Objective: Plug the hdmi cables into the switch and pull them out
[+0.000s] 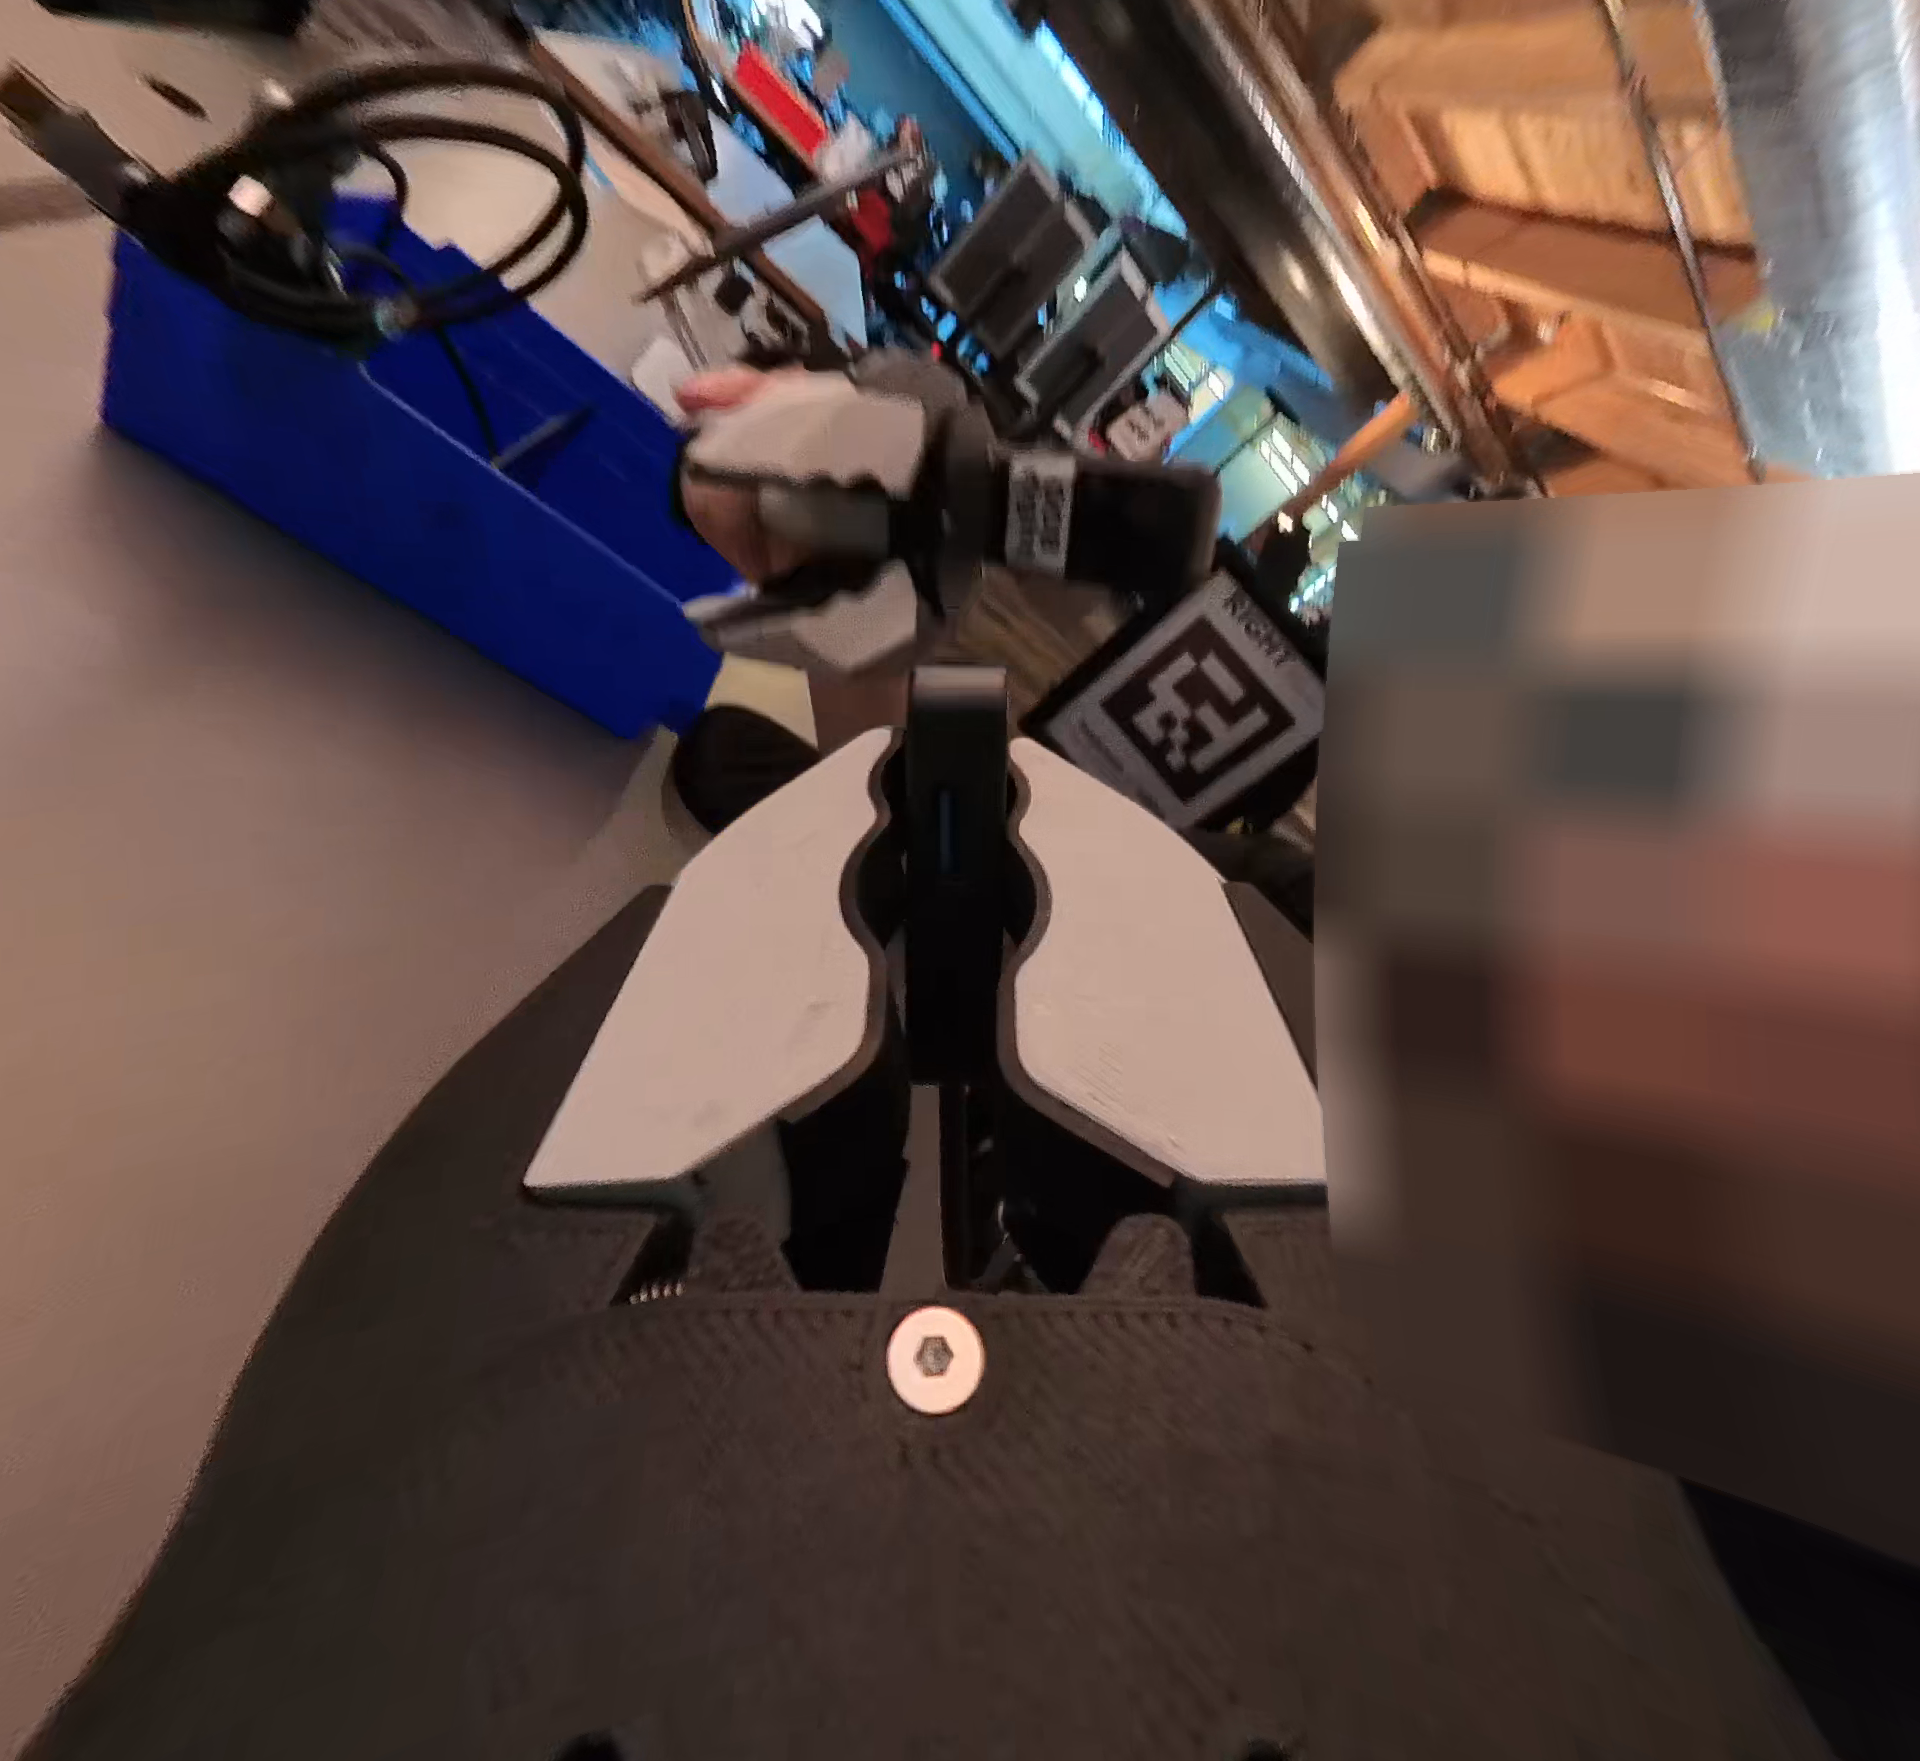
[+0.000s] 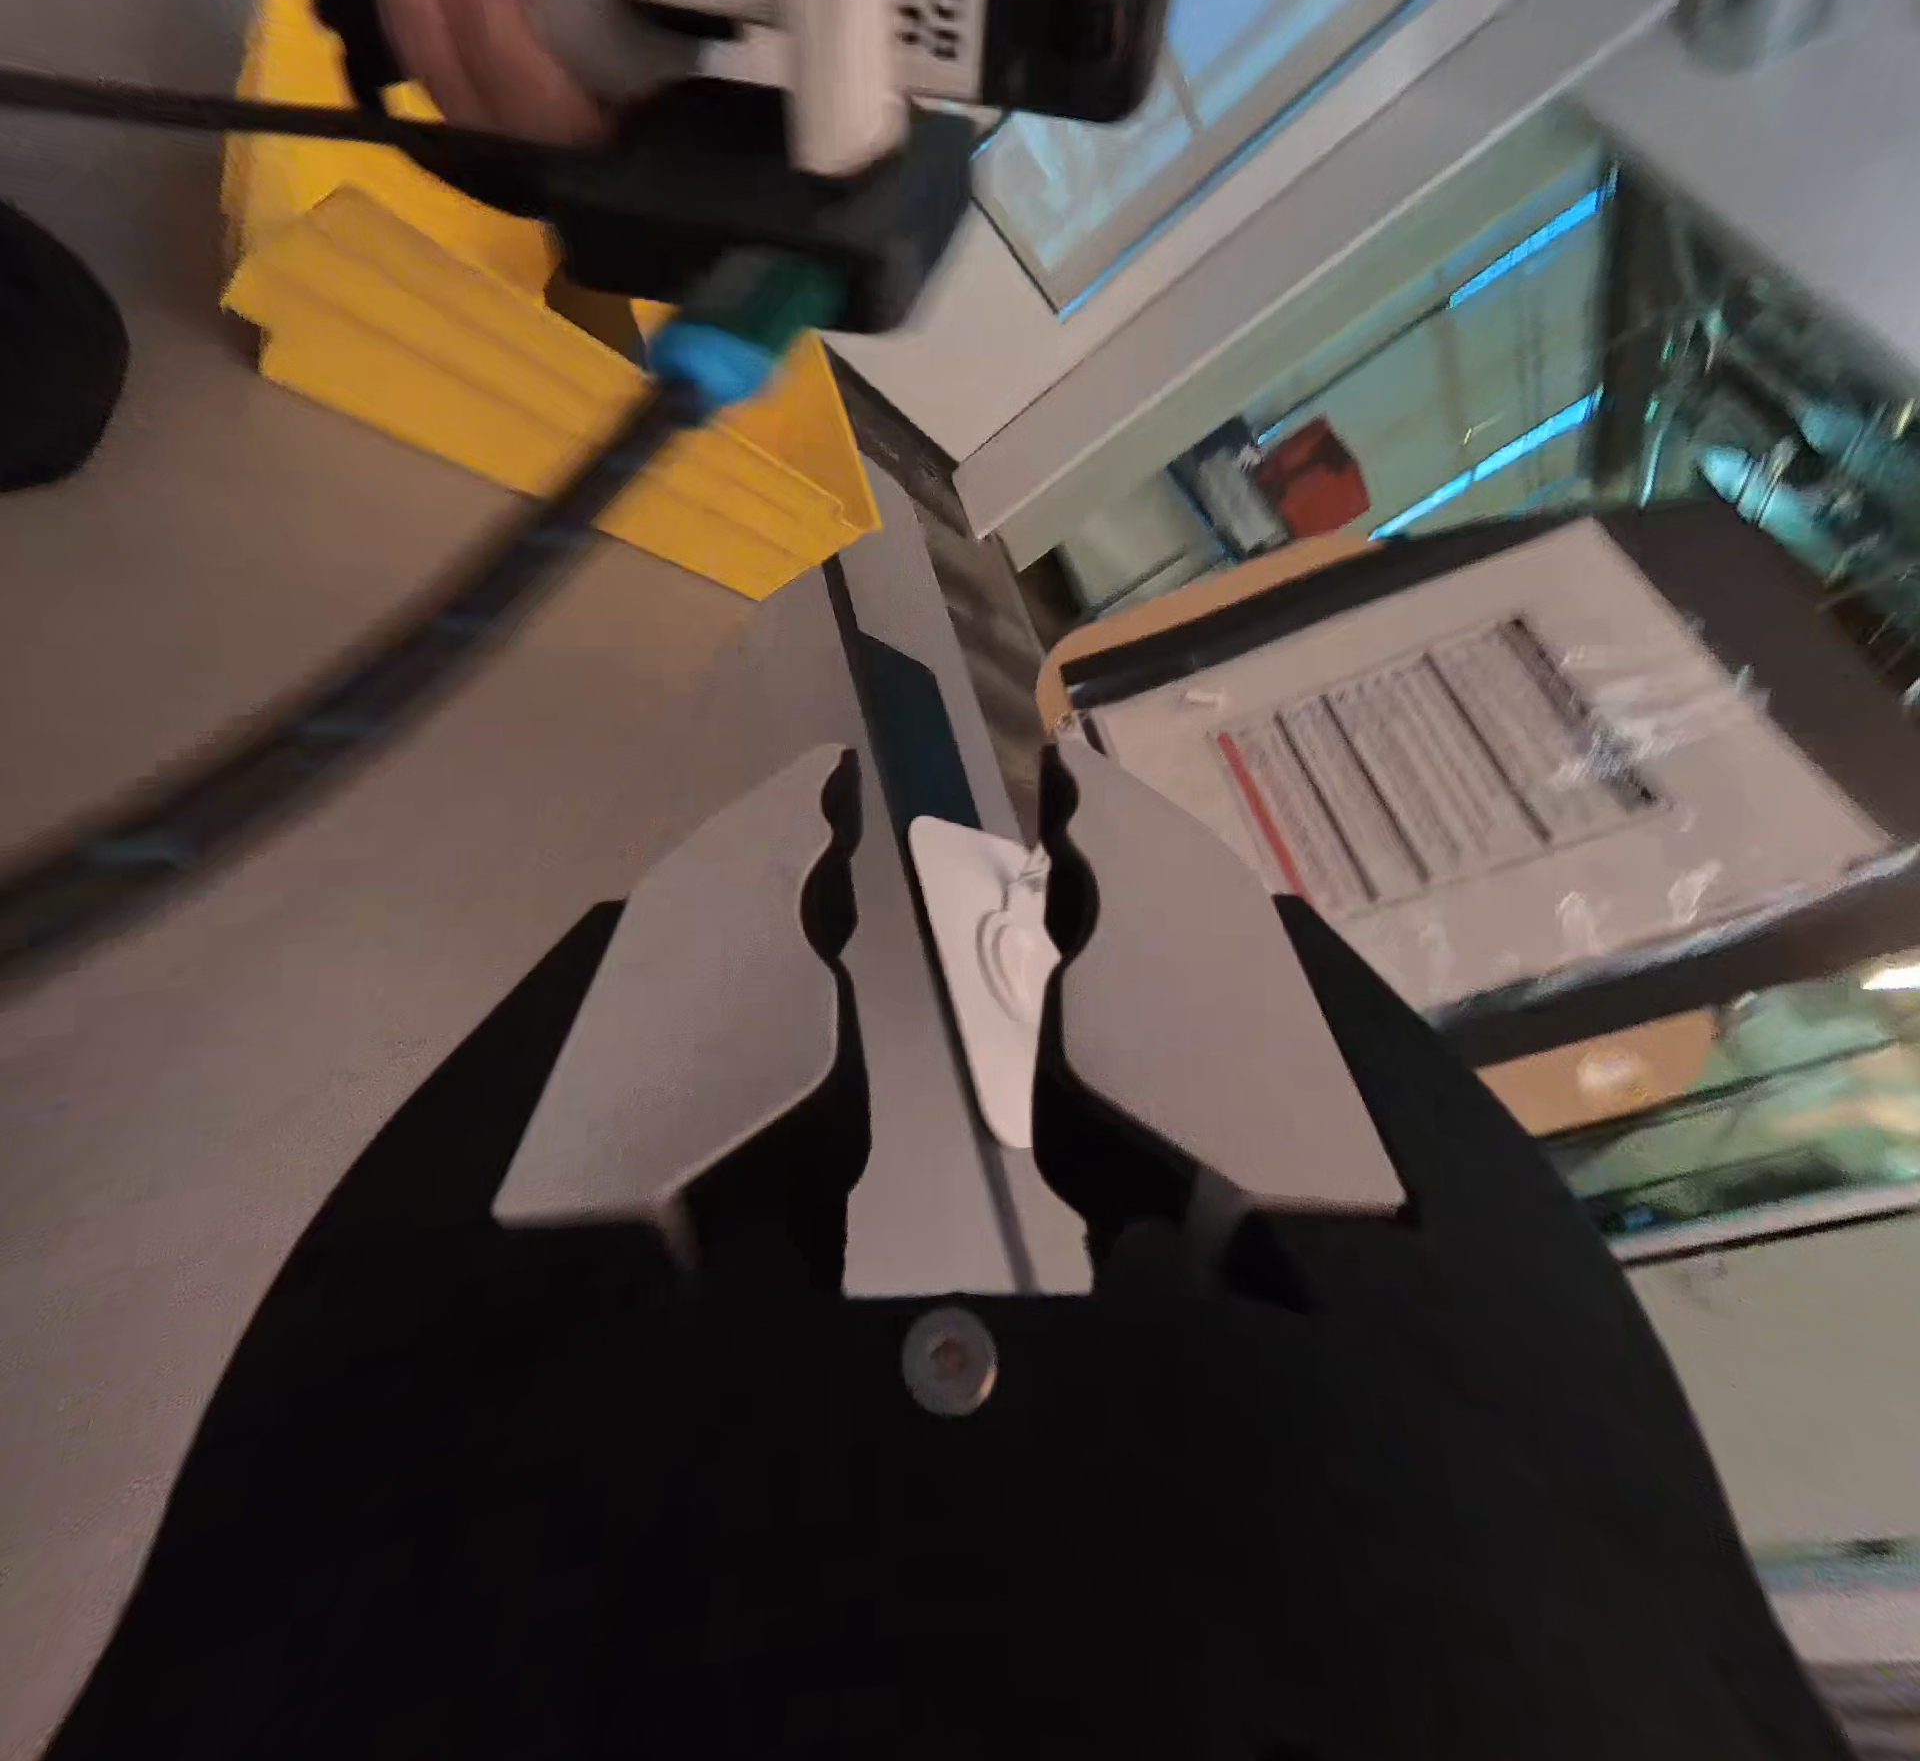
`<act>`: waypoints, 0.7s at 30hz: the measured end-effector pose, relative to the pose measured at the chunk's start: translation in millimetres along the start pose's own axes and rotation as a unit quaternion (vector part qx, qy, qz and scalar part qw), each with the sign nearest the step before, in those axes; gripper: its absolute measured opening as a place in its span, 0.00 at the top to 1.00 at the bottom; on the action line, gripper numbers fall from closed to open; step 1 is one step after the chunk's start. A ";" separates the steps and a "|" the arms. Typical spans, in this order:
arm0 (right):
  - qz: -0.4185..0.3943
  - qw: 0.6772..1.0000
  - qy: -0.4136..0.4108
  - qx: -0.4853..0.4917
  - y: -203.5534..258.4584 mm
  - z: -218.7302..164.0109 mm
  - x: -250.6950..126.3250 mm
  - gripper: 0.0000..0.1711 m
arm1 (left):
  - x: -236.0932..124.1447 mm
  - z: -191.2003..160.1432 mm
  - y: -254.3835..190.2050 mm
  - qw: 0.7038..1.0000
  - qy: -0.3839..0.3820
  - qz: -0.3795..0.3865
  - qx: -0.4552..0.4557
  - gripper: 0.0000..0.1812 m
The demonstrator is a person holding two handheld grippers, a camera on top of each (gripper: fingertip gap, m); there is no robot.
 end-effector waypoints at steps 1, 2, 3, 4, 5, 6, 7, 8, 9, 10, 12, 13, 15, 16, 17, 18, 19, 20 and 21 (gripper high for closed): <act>-0.010 0.998 -0.009 0.054 -5.8 -3.3 -1.8 0.81 | 2.6 -4.5 -0.3 1.000 0.021 -0.001 0.003 0.93; -0.010 0.990 -0.026 0.141 -10.6 -5.3 -1.9 0.80 | 5.6 -9.0 0.2 0.999 0.042 0.003 0.010 0.93; 0.012 0.967 -0.041 0.252 -12.9 -6.2 -0.1 0.79 | 8.8 -12.9 1.6 0.998 0.060 0.010 0.021 0.93; 0.048 0.927 -0.071 0.366 -13.7 -2.4 2.1 0.78 | 12.0 -15.7 3.6 0.996 0.074 0.022 0.034 0.93; 0.085 0.872 -0.113 0.469 -14.3 3.9 3.6 0.77 | 14.6 -18.1 6.2 0.994 0.087 0.036 0.052 0.93; 0.122 0.814 -0.148 0.548 -13.9 9.7 4.5 0.77 | 16.6 -20.2 8.9 0.991 0.099 0.053 0.067 0.93; 0.153 0.772 -0.164 0.594 -12.1 12.9 5.9 0.77 | 17.7 -21.5 11.9 0.988 0.108 0.072 0.079 0.93; 0.165 0.752 -0.148 0.621 -8.0 10.9 9.2 0.77 | 18.3 -22.0 14.9 0.985 0.113 0.090 0.091 0.93; 0.177 0.754 -0.121 0.621 -1.1 8.0 12.6 0.76 | 18.7 -22.1 17.0 0.983 0.115 0.101 0.102 0.93; 0.185 0.767 -0.094 0.607 6.2 5.2 15.9 0.76 | 19.0 -21.9 18.1 0.981 0.116 0.107 0.112 0.92; 0.183 0.789 -0.052 0.584 15.6 0.1 22.2 0.81 | 19.7 -21.3 19.2 0.979 0.116 0.111 0.126 0.92; 0.190 0.789 -0.057 0.582 17.1 1.7 23.5 0.91 | 20.4 -22.0 18.7 0.978 0.119 0.108 0.133 0.92; 0.205 0.780 -0.055 0.588 20.0 2.1 24.0 0.92 | 21.8 -23.5 16.9 0.978 0.124 0.100 0.137 0.92; 0.212 0.779 -0.053 0.587 21.2 2.2 23.7 0.91 | 22.3 -24.3 16.8 0.978 0.126 0.098 0.135 0.91; 0.217 0.783 -0.050 0.581 22.6 2.3 23.5 0.91 | 22.6 -25.4 17.1 0.978 0.130 0.096 0.135 0.91; 0.219 0.790 -0.045 0.572 25.0 2.3 23.7 0.91 | 22.8 -26.5 17.8 0.977 0.134 0.096 0.136 0.91; 0.227 0.796 -0.032 0.560 29.5 2.9 24.2 0.90 | 23.7 -27.5 18.6 0.977 0.137 0.096 0.134 0.91; 0.233 0.801 -0.015 0.551 34.3 3.0 26.2 0.87 | 25.4 -28.4 19.2 0.977 0.138 0.096 0.132 0.91; 0.232 0.806 -0.002 0.544 37.2 2.8 28.9 0.91 | 27.3 -29.8 19.8 0.977 0.141 0.096 0.131 0.91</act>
Point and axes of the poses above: each gripper's, where its closed fingertips meet, x out along the fingers, z out of its top, y = z × x across the jaws, the point moved 6 cm from there along -x, back along the fingers, and after that the axes turned 13 degrees about -y, right-handed, at the moved point
